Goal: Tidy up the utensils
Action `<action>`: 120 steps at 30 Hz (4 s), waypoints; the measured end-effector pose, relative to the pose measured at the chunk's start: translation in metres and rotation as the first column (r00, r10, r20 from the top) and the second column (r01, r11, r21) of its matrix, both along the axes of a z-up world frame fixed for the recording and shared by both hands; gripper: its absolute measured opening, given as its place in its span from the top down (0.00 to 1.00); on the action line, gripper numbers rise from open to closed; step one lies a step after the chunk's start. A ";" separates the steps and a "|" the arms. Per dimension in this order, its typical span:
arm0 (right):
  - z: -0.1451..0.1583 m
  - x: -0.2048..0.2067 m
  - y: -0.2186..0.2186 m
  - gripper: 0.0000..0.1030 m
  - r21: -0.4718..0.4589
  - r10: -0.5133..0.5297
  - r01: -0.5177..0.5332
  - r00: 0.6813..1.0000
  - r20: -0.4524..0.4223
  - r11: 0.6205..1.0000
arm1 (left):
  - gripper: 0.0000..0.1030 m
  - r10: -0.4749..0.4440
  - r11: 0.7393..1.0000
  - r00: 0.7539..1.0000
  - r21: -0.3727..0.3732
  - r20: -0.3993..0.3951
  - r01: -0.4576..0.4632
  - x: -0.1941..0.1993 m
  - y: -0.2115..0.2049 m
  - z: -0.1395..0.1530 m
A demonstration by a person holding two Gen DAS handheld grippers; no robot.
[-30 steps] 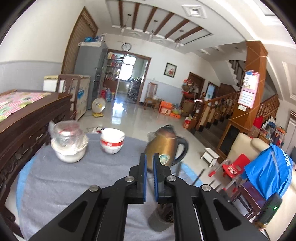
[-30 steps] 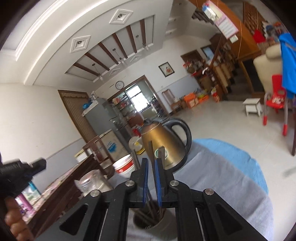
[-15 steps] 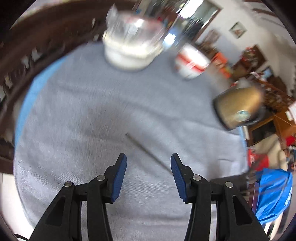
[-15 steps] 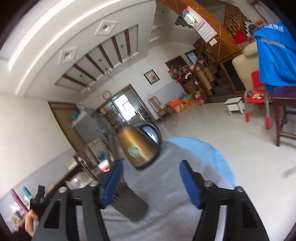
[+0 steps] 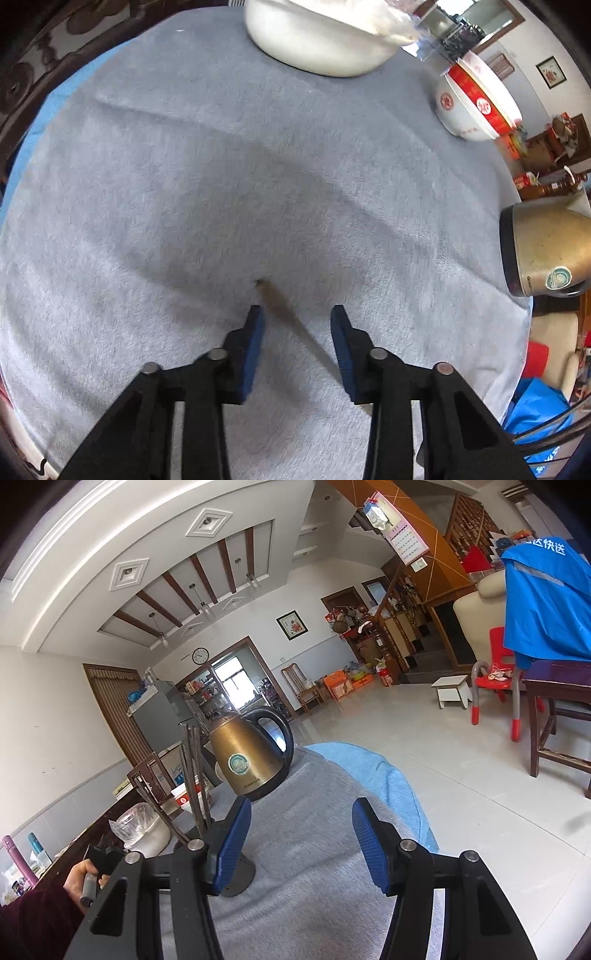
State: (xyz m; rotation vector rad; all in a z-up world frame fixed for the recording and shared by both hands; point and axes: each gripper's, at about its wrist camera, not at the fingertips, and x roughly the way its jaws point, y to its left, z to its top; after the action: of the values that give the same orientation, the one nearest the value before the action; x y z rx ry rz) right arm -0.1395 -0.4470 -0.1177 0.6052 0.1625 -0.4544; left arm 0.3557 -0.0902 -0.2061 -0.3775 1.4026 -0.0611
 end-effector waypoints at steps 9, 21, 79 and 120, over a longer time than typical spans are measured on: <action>-0.001 -0.003 -0.004 0.41 0.003 -0.034 0.034 0.999 -0.006 0.999 | 0.96 -0.036 0.998 0.997 0.061 0.071 0.032 0.000 -0.012 0.000; 0.016 -0.007 0.017 0.42 -0.038 -0.014 0.014 1.000 0.009 0.999 | 0.99 -0.120 0.992 0.941 0.013 0.315 0.122 -0.069 -0.007 0.095; -0.034 -0.004 0.007 0.40 0.085 0.006 0.001 0.996 -0.086 0.996 | 0.83 -0.131 0.981 0.991 0.145 0.001 0.130 0.013 -0.034 0.014; -0.007 -0.015 0.039 0.40 0.021 0.022 -0.022 0.999 -0.027 1.000 | 0.95 -0.276 0.914 0.569 0.028 0.775 0.405 -0.218 -0.092 0.309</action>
State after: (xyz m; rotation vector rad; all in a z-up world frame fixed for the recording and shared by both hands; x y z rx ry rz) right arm -0.1542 -0.4082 -0.1252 0.6172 0.2001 -0.4406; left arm 0.1378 -0.1821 0.1032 -0.1526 0.5803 -0.5997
